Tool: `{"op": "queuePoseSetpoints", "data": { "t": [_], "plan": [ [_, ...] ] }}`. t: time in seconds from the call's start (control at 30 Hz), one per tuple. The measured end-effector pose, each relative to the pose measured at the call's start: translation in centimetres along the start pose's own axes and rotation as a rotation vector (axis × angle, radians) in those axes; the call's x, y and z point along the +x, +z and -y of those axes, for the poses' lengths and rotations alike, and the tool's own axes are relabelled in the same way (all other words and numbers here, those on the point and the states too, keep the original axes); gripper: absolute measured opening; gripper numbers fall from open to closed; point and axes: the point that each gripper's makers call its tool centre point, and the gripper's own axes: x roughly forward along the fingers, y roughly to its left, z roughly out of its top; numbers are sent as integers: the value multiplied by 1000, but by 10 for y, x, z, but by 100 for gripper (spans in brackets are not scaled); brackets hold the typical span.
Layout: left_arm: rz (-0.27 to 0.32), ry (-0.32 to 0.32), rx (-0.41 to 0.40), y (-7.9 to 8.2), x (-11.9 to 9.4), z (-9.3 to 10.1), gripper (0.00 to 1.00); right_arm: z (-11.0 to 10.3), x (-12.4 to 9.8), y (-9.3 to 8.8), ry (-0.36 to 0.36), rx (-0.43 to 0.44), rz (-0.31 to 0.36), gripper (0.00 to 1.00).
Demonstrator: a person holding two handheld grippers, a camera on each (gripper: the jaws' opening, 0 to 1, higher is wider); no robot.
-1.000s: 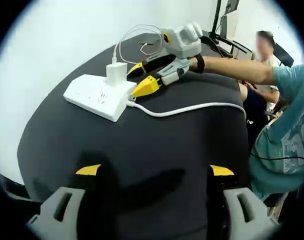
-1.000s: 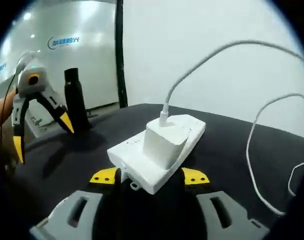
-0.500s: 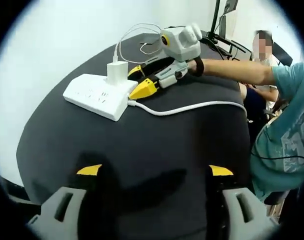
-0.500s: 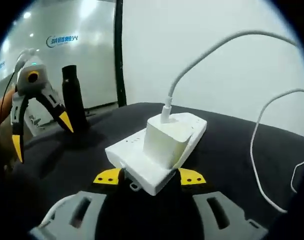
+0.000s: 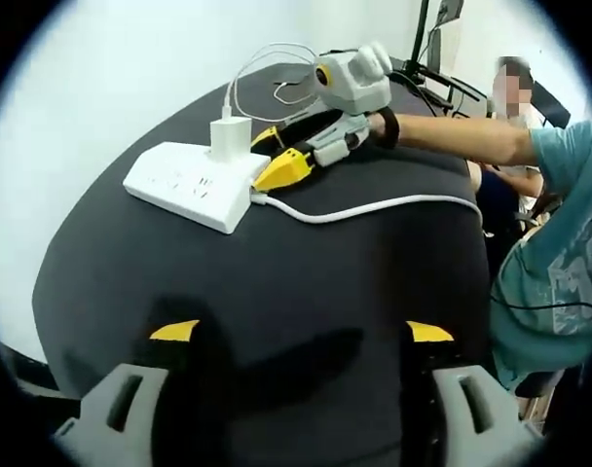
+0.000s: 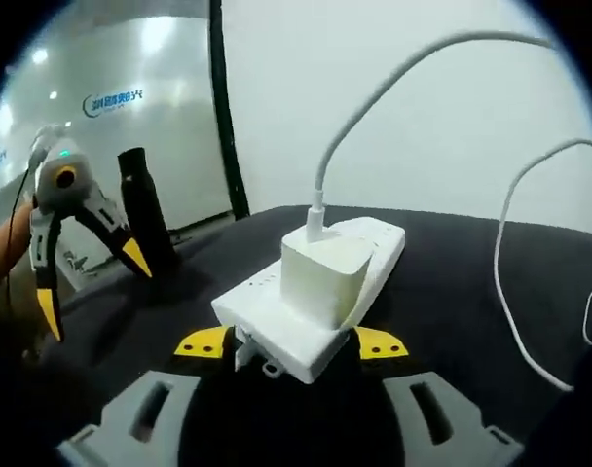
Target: Connect the charging cable to the phone, plug the charger into the socket, and turn on the power strip switch to charge the phone.
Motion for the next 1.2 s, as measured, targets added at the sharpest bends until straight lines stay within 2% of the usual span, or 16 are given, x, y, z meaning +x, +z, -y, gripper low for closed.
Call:
{"op": "queuePoseSetpoints", "data": {
  "t": [0.03, 0.27, 0.53, 0.57, 0.6, 0.67, 0.7, 0.9, 1.03, 1.13, 1.17, 1.2],
  "plan": [
    [0, 1, 0, 0, 0, 0, 77, -3, -1, -1, 0, -41, 1, 43],
    [-1, 2, -1, -1, 0, -3, 76, 2, 0, 0, -4, -30, 1, 41],
    [-6, -1, 0, -1, 2, -3, 75, -3, -5, -2, 13, -28, -8, 37],
    [-7, 0, 1, -1, 2, -3, 75, 1, -3, -2, 16, -25, -9, 35],
    [-7, 0, 1, -1, 2, -3, 75, 4, -6, -6, 16, -19, -39, 32],
    [-9, 1, 2, -1, 2, -2, 75, 4, -4, -5, 24, -8, -24, 29],
    [-10, 2, 4, -1, 2, -3, 75, 2, -4, -5, 25, -36, -18, 29],
    [-10, 7, -3, -1, 1, -1, 74, 0, -7, -5, 19, -37, -12, 30],
    [-20, 16, -5, -1, -3, 0, 73, 7, -22, 4, 2, -32, 10, 28],
    [-21, 27, -4, 2, -9, 5, 72, 10, -47, 13, 1, -15, 22, 28],
    [-11, 29, -4, 5, -11, 8, 72, 10, -54, 16, -2, -26, 30, 28],
    [28, 26, -10, 13, -13, 13, 72, 11, -62, 19, -5, -37, 33, 29]
  ]
}}
